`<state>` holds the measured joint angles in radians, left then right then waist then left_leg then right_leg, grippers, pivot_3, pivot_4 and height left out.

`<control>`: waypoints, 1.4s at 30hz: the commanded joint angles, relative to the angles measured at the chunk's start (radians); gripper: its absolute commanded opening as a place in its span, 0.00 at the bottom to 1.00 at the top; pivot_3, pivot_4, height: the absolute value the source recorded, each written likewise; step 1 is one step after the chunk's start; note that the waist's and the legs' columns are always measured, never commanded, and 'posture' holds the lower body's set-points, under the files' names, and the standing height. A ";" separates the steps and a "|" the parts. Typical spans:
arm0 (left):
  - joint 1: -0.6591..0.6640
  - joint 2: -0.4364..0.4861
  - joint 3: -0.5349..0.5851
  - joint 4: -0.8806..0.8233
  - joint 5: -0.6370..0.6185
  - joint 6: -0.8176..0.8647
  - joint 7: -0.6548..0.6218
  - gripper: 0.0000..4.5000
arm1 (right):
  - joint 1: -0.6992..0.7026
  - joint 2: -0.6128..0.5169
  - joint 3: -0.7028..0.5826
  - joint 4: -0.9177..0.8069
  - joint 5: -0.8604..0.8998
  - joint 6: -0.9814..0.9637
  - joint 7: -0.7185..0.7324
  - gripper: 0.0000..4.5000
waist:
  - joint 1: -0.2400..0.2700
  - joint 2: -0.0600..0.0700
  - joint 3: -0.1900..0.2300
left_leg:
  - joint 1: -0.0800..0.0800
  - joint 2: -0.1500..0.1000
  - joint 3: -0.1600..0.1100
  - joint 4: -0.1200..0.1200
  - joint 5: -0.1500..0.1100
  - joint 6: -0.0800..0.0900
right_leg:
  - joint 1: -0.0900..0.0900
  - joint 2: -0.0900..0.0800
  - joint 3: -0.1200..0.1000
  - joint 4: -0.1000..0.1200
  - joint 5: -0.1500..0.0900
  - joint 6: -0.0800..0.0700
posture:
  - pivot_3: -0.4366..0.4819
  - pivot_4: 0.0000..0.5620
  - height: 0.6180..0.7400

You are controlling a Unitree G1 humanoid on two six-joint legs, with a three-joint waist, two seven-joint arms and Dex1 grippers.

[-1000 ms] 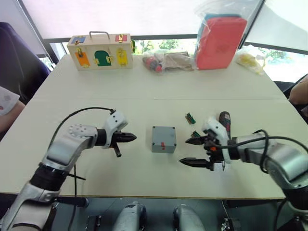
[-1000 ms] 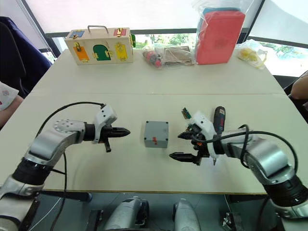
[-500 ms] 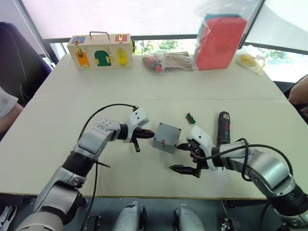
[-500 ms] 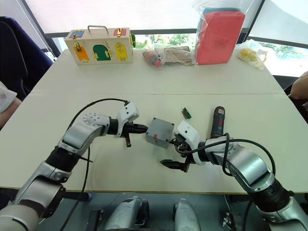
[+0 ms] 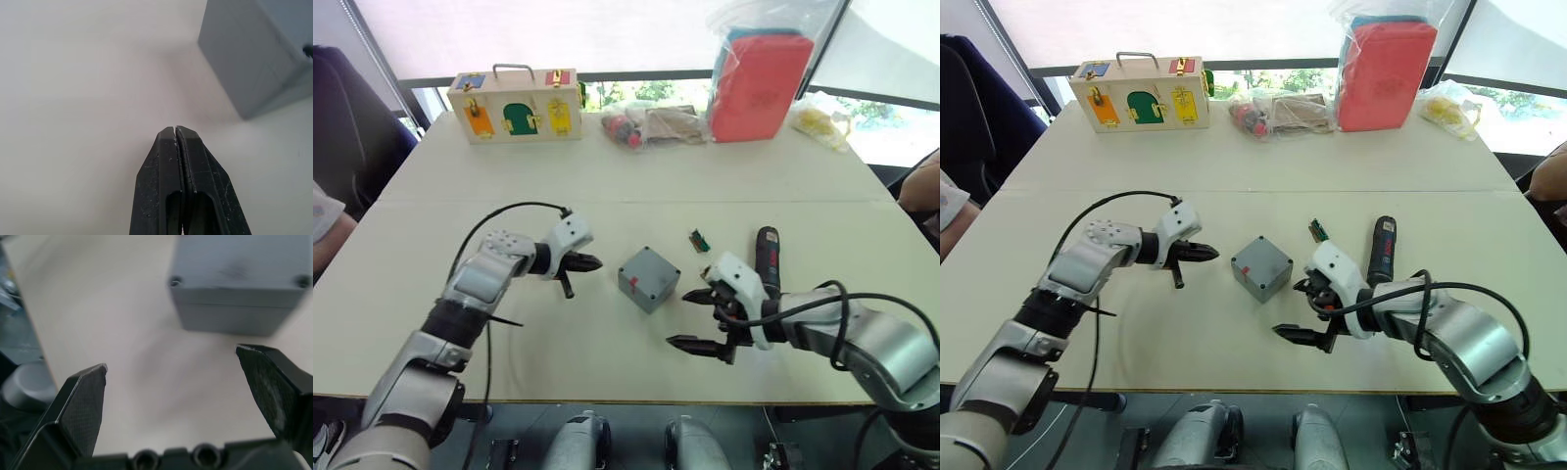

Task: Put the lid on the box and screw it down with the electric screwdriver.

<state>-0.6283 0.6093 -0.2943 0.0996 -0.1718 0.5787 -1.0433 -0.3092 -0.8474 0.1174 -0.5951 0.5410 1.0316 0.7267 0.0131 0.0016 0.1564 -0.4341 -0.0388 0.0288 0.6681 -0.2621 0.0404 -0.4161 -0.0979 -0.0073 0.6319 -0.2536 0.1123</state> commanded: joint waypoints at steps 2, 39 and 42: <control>0.081 0.033 0.016 -0.218 -0.073 0.107 -0.033 0.00 | -0.074 0.013 0.039 0.149 -0.100 -0.138 0.018 0.99 | -0.003 0.000 0.000 | 0.000 0.000 0.000 0.000 0.000 0.000 | 0.000 0.000 0.000 0.000 0.000 0.000 | 0.48 0.27 1.00; 0.011 -0.140 0.013 -0.091 -0.032 0.082 0.162 0.00 | -0.046 0.156 0.096 0.064 -0.116 -0.095 0.036 0.99 | -0.001 0.000 0.000 | 0.006 0.000 0.000 0.000 0.000 0.000 | 0.006 -0.001 0.000 -0.001 0.000 0.000 | 0.48 0.27 1.00; 0.013 -0.136 0.017 -0.097 -0.032 0.082 0.163 0.00 | -0.033 0.138 0.073 0.044 -0.107 -0.082 0.031 0.99 | 0.000 0.000 0.000 | 0.006 0.000 0.000 0.000 0.000 0.000 | 0.006 -0.001 0.000 -0.001 0.000 0.000 | 0.48 0.27 1.00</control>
<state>-0.6004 0.4711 -0.2953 0.0278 -0.2044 0.6816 -0.8777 -0.3430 -0.6980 0.2294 -0.4988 0.4132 0.9512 0.7597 0.0131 0.0015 0.1563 -0.4276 -0.0389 0.0287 0.6677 -0.2624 0.0404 -0.4103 -0.0987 -0.0072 0.6311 -0.2538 0.1122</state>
